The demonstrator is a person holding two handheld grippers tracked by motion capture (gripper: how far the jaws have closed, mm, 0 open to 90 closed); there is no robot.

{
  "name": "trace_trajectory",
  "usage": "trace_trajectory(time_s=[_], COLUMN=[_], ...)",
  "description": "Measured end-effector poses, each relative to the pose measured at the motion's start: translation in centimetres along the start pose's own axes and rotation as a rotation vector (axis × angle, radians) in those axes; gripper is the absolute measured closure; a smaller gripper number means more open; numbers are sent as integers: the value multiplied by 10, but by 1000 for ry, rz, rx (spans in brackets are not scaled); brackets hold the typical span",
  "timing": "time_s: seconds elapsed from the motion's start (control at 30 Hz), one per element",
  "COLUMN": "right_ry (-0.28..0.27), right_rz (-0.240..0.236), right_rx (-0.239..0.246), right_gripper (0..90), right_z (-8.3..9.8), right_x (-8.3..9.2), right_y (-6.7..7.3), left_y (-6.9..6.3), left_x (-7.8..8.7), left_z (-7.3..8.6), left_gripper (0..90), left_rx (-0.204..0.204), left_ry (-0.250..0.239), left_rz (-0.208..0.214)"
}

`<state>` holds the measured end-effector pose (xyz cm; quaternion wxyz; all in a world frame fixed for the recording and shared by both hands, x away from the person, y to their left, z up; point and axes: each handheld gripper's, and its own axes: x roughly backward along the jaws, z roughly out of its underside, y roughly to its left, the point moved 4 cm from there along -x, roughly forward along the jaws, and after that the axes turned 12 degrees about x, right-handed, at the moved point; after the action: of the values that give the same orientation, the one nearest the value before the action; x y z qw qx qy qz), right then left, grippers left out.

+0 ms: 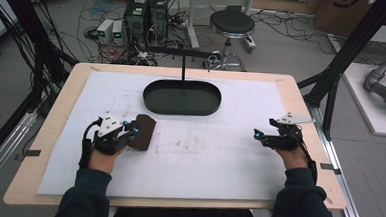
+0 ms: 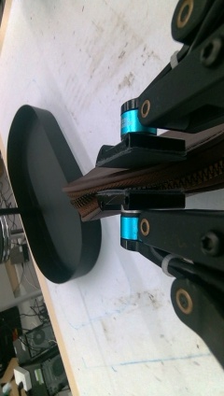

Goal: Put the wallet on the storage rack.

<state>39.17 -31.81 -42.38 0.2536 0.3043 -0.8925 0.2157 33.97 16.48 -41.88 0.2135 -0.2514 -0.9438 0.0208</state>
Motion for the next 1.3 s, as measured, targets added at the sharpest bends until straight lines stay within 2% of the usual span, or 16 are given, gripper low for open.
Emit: trace_trajectory(time_s=[0.17, 0.3, 0.37, 0.5, 0.73, 0.93, 1.0, 1.03, 1.1, 1.3], right_ry=[2, 3, 4, 7, 5, 18, 15, 14, 14, 7], right_rz=[-1, -3, -4, -8, -10, -20, -20, -19, -19, -18], right_rx=[-1, 0, 1, 0, -1, 2, 4, 7, 2, -10], right_gripper=[243, 243, 242, 243, 243, 243, 243, 242, 243, 242], right_z=[0, 0, 0, 1, 1, 2, 2, 2, 2, 2], right_x=[-1, 0, 0, -1, -1, -2, -3, -3, -2, -1], right_y=[0, 0, 0, 1, 1, 2, 2, 2, 2, 0], left_y=[-6, -8, -8, -9, -12, -15, -17, -18, -20, -21], left_x=[-2, -5, -6, -13, -23, -31, -33, -33, -34, -41], left_z=[0, 1, 1, 8, 15, 19, 20, 20, 18, 5], left_gripper=[749, 716, 686, 608, 552, 507, 525, 577, 625, 647], left_rx=[-4, 33, 43, 79, 69, 66, 60, 50, 38, 42], left_ry=[-28, -58, -76, -39, 24, 60, 71, 72, 75, 69], left_rz=[65, 127, 141, 177, 150, 150, 148, 156, 155, 174])
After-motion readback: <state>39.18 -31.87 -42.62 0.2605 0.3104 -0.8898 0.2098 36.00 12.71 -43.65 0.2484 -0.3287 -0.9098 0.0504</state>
